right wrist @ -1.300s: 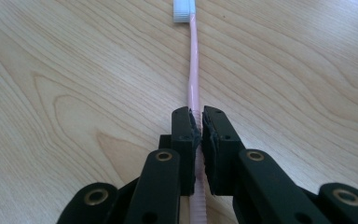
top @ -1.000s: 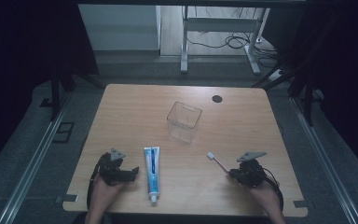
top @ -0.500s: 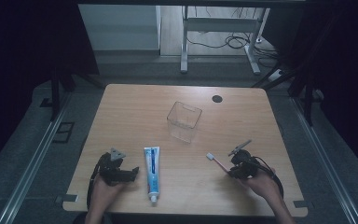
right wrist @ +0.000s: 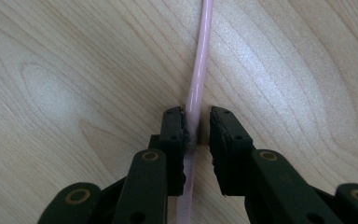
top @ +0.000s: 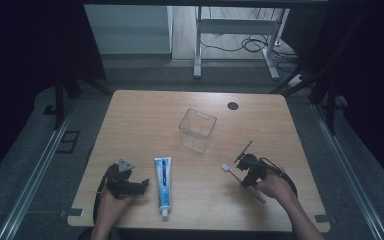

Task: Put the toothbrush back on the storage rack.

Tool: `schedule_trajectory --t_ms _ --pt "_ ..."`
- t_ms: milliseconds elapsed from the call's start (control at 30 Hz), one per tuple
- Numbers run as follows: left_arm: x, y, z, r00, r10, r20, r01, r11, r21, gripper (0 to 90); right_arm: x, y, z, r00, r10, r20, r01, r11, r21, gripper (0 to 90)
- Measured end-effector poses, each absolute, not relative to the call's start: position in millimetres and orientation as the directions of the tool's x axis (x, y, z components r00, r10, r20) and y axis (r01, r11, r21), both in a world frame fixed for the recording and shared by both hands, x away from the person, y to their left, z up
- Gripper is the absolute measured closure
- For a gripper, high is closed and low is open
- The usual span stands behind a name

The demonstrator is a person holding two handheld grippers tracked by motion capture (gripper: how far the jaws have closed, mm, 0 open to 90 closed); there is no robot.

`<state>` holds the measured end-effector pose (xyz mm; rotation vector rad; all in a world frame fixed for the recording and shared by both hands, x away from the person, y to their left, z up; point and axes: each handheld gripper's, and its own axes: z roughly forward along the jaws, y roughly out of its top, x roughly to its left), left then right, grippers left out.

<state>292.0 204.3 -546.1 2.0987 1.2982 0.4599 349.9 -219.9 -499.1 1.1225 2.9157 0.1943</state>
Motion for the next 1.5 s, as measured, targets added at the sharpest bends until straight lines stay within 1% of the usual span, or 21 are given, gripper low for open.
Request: schedule_trajectory --t_ms 133,200,300,400,600,800,1200,1500 --pt "292.0 204.3 -546.0 0.456 0.890 -0.028 0.673 -0.324 0.665 1.6 354.6 -216.3 -499.0 -0.741 0.671 0.034 0.671 0.737 0.087 76.7" --pt "292.0 204.3 -546.0 0.456 0.889 -0.028 0.673 -0.324 0.664 1.5 358.7 -212.5 -498.9 -0.732 0.681 0.037 0.682 0.729 0.057 79.2" --pt "292.0 204.3 -546.0 0.456 0.889 -0.028 0.673 -0.324 0.664 1.6 362.0 -212.1 -499.5 -0.725 0.687 0.047 0.688 0.724 0.046 82.3" --pt "292.0 204.3 -546.0 0.456 0.889 -0.029 0.673 -0.324 0.664 1.5 365.0 -213.1 -499.1 -0.720 0.691 0.062 0.693 0.720 0.028 82.7" --pt "292.0 204.3 -546.1 0.456 0.889 -0.028 0.673 -0.324 0.664 1.5 366.1 -212.0 -499.1 -0.726 0.686 0.058 0.687 0.726 0.016 83.2" --pt "292.0 204.3 -546.0 0.456 0.889 -0.028 0.673 -0.324 0.664 1.5 366.7 -212.9 -498.8 -0.729 0.679 0.085 0.683 0.729 0.034 83.4" --pt "292.0 204.2 -546.0 0.456 0.889 -0.028 0.673 -0.324 0.664 1.5 365.7 -215.6 -489.3 -0.734 0.673 0.084 0.679 0.730 0.077 83.5" --pt "292.0 204.2 -546.0 0.456 0.889 -0.029 0.674 -0.324 0.664 1.5 362.9 -217.9 -478.3 -0.741 0.666 0.089 0.671 0.730 0.128 83.6"
